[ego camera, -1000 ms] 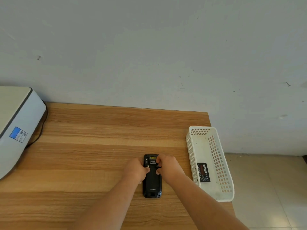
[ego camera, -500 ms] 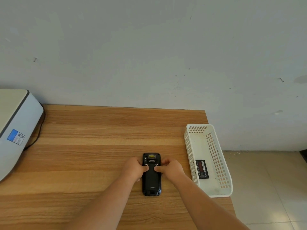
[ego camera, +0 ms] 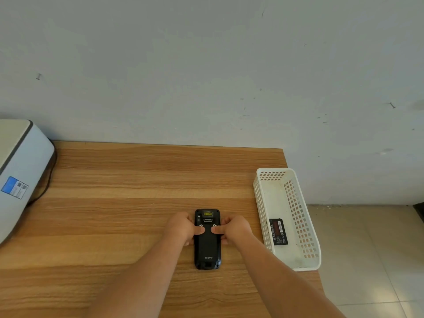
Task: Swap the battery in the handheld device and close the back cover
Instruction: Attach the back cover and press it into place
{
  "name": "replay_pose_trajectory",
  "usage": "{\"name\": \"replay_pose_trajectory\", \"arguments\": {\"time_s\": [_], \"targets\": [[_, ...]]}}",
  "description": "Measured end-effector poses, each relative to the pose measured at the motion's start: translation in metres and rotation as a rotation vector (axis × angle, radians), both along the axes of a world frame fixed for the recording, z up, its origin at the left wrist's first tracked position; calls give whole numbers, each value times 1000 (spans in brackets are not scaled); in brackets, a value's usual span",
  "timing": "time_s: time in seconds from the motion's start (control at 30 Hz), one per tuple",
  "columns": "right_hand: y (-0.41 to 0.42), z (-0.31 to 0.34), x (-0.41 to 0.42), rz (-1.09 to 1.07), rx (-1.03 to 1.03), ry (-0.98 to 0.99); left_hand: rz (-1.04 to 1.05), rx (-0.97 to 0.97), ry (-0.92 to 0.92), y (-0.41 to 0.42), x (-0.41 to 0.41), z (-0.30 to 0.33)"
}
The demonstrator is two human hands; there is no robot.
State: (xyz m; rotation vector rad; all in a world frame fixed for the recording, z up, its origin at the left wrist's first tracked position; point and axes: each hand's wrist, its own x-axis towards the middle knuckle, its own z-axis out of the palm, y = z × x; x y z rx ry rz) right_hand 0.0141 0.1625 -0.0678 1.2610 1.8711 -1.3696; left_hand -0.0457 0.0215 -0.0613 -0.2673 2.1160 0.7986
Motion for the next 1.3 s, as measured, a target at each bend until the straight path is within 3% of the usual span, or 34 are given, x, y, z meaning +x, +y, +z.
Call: {"name": "replay_pose_trajectory", "arguments": {"time_s": [0.17,0.3,0.63,0.87,1.13,1.3], "targets": [[-2,-1,7,-28,4,54,-13,-1,88,-4,12,-1],[-4,-3,22,-95,-47,115,34,71,29,-12,22,1],[-10,-6,28,-24,53,104,59,71,81,-15,31,-7],[-15,-6,48,18,13,78,30,104,46,-21,43,-4],[-15,-1,51,22,3,86,9,67,165,-22,55,-7],[-15,-1,62,23,-40,100,45,141,72,-28,62,-1]]}}
